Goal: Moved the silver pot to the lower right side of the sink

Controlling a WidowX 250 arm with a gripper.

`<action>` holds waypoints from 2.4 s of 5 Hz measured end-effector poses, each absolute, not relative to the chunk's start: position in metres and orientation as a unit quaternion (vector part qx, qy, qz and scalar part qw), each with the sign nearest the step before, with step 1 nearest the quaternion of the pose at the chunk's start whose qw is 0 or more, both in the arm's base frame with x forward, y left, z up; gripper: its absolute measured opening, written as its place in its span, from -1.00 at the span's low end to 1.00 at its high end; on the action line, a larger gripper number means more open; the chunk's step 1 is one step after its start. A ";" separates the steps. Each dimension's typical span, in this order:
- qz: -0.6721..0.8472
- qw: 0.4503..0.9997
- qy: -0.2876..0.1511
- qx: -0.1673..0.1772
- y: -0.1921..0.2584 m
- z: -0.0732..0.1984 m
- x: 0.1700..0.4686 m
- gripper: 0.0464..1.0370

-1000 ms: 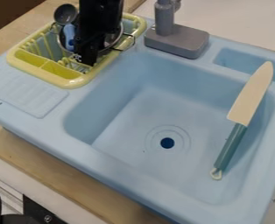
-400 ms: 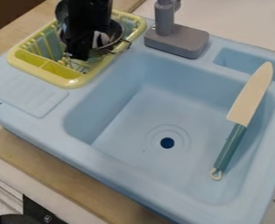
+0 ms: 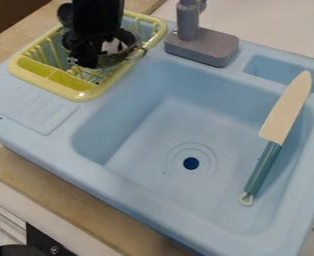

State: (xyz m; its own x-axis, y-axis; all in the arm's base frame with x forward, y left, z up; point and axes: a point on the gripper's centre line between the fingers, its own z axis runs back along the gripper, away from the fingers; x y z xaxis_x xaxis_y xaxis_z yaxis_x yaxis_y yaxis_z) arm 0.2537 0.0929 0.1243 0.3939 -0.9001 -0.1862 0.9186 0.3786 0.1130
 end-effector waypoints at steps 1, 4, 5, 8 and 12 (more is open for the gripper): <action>-0.553 0.826 0.042 0.105 0.089 0.128 0.249 -0.97; -0.568 0.810 0.023 0.142 0.075 0.137 0.231 -0.98; -0.565 0.812 0.023 0.147 0.075 0.138 0.225 -0.98; -0.546 0.825 0.024 0.143 0.088 0.149 0.200 -0.98; -0.510 0.846 0.055 0.143 0.102 0.139 0.164 -0.98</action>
